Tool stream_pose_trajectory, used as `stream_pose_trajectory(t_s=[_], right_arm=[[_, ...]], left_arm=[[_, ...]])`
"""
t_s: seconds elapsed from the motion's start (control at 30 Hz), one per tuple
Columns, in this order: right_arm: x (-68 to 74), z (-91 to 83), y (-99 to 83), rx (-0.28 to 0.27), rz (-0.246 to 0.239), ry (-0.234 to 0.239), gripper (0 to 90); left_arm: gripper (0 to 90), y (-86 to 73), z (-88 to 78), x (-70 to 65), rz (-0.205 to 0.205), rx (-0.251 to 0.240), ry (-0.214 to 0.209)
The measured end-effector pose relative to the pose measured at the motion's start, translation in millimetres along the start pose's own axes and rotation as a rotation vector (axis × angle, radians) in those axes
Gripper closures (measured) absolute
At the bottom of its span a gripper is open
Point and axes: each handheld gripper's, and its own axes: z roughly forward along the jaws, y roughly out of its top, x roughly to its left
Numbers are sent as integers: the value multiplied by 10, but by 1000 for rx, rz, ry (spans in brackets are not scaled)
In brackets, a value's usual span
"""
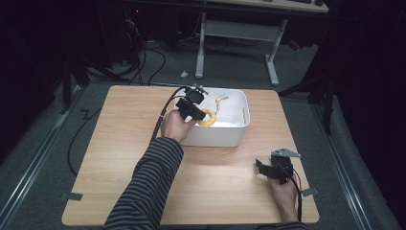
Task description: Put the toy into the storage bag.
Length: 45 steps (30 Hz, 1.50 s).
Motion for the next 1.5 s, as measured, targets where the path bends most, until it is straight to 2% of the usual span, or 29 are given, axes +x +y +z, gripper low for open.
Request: stream_pose_trajectory(t_s=[0.23,0.6,0.67,0.73,0.93,1.03,1.07,1.2,1.23,1.5], right_arm=[[-1,0,0,0,-2,0,296],[-1,0,0,0,-2,1,296],[0,-1,0,0,0,0,296],[0,0,0,0,0,1,296],[-1,0,0,0,-2,1,294],[-1,1,0,-1,-3,1,294],[-1,1,0,-1,-3,1,294],[0,0,0,0,-2,1,294],[0,0,0,0,-2,1,294],[0,0,0,0,-2,1,294]], left_arm=[[672,11,80,-27,12,38,-9],[666,6,96,-36,13,47,-18],[653,0,81,-43,10,33,-20],[599,-4,56,-47,1,15,-23],[581,-36,-57,-36,4,-14,-49],[546,-69,-187,-19,2,-58,-53],[536,-69,-187,-19,2,-58,-53],[518,-136,-334,3,2,-93,-54],[508,-174,-395,25,-6,-114,-58],[482,-371,-604,142,-45,-166,-56]])
